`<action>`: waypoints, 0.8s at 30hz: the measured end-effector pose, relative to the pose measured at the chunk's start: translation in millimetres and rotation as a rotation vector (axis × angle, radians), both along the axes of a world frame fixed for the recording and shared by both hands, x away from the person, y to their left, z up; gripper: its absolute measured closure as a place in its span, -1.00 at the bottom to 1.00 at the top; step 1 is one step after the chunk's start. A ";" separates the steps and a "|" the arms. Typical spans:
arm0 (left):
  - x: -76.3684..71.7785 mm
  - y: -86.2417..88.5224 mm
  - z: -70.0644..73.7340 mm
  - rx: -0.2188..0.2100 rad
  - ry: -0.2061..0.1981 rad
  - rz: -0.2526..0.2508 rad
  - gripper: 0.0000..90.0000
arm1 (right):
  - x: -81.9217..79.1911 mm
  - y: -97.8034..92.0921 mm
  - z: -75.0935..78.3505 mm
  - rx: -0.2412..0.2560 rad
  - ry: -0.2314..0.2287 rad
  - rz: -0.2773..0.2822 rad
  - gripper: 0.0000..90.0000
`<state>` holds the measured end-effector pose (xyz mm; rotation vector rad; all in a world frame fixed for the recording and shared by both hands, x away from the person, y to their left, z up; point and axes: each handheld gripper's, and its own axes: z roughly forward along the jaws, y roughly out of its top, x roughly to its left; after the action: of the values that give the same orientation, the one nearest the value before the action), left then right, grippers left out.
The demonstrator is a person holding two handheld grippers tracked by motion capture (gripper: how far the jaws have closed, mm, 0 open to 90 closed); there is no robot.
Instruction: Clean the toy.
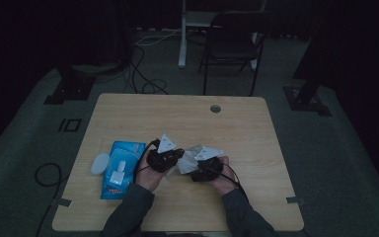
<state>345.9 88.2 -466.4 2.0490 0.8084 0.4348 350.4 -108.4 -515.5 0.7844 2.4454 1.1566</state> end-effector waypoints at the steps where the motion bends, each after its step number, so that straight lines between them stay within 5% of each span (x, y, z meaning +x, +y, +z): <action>1: 0.4 -1.1 -0.5 0.002 -0.001 0.000 0.91 | -0.1 0.1 0.1 0.000 -0.001 -0.001 -0.25; 24: 15.9 -23.1 -12.0 0.010 -0.041 0.012 0.91 | -3.5 3.7 1.1 -0.002 -0.005 0.027 -0.25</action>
<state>361.8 65.0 -478.4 2.0390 0.7953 0.4865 346.8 -104.8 -514.4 0.7494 2.4603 1.1636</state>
